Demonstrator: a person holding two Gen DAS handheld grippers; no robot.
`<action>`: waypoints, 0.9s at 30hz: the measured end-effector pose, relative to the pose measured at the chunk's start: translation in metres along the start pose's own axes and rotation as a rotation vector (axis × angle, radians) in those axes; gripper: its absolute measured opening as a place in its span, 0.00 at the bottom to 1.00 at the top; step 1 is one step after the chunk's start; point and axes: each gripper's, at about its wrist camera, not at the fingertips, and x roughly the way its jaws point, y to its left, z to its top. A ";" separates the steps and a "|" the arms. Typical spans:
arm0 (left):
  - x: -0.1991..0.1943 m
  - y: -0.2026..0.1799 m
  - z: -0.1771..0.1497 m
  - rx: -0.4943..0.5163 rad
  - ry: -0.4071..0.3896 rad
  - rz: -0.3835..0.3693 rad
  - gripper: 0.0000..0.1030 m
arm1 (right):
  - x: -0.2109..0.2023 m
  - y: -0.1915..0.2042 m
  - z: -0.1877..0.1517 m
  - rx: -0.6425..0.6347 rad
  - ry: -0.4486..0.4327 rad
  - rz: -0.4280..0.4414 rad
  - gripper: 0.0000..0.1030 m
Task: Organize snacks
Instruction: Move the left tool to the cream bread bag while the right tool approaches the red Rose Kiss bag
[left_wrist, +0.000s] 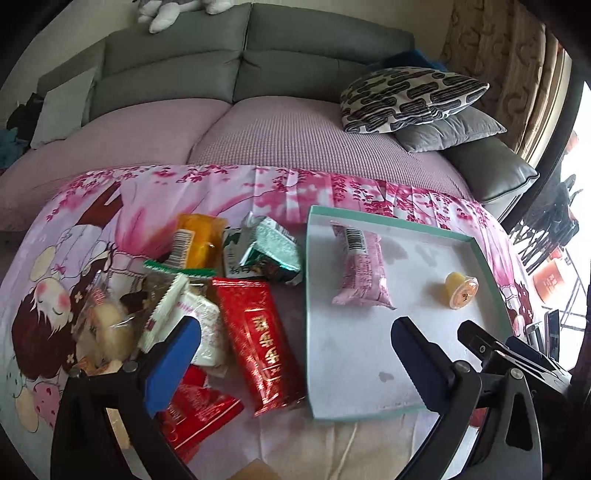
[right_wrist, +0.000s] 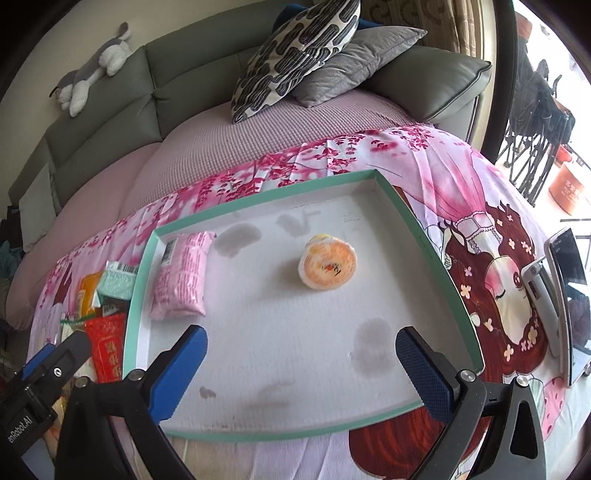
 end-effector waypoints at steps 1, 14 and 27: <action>-0.003 0.002 -0.002 -0.004 -0.006 0.002 0.99 | 0.000 0.001 -0.002 0.000 0.006 0.002 1.00; -0.016 0.042 -0.008 -0.007 0.072 0.039 0.99 | -0.010 0.047 -0.028 -0.070 0.080 -0.001 0.98; -0.030 0.139 -0.016 -0.192 0.104 0.112 0.99 | -0.018 0.116 -0.051 -0.202 0.107 0.072 0.98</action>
